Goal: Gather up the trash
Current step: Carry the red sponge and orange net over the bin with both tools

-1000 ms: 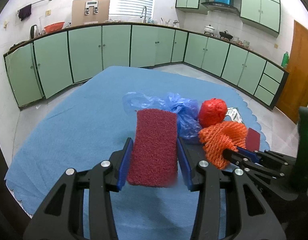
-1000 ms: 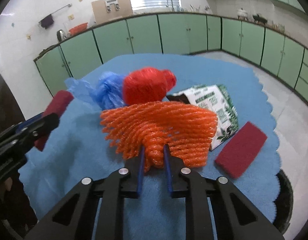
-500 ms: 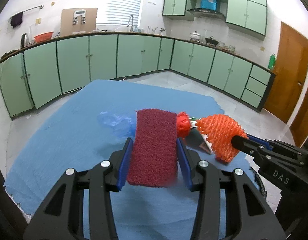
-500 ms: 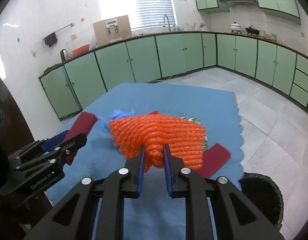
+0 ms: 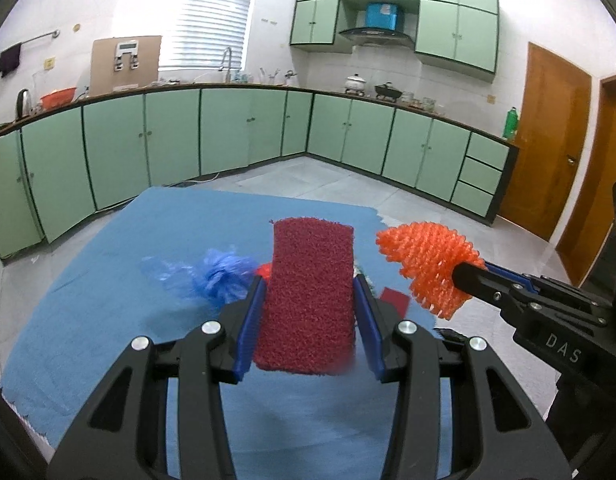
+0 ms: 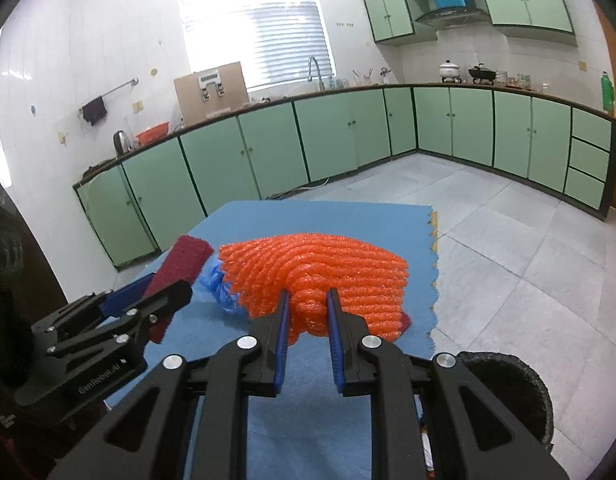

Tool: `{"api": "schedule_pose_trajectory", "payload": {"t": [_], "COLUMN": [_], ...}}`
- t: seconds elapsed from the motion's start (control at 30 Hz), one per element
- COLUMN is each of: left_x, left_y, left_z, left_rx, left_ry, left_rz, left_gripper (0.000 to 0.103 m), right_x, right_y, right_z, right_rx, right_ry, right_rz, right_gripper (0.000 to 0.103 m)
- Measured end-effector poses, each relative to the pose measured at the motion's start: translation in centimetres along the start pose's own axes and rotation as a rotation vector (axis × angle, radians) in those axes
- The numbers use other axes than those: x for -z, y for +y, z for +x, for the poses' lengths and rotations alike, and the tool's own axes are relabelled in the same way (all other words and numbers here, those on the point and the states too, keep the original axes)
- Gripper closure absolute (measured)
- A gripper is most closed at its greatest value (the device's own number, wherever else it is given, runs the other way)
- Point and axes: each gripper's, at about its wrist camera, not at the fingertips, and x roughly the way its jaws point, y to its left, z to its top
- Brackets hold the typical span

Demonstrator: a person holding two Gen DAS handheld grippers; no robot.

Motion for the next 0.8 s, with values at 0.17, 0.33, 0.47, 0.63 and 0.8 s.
{"api": "schedule_pose_trajectory", "payload": {"t": [0.17,0.33,0.47,0.63,0.8], "left_x": [-0.3,-0.2,0.0,0.4,1.3], "left_y": [-1.9,-4.2,-6.3,-9.1,-11.9], "left_z": [0.1,0.4,0.6,1.2,2.0], "left_rx": [0.040,0.084,0.128,0.193,0.252], "left_ry": [-0.006,-0.007,-0.007,0.002,0.021], "left_rz": [0.022,0.047,0.068,0.098,0.124], "left_gripper": [0.061,0.061,0.061,0.061,0.061], "right_x": [0.0,0.3,0.7,1.4,2.3], "right_y": [-1.5,-3.3,-5.2,-7.9,-9.9], "right_z": [-1.6,-3.4,-5.0,-7.1,-8.6], "right_rx": [0.030,0.076,0.122,0.190,0.246], "right_ry": [-0.021,-0.035,-0.043,-0.052,-0.054], "right_rz": [0.015,0.038,0.060,0.093,0.123], "right_gripper": [0.085,0.085,0.085,0.085,0.085]}}
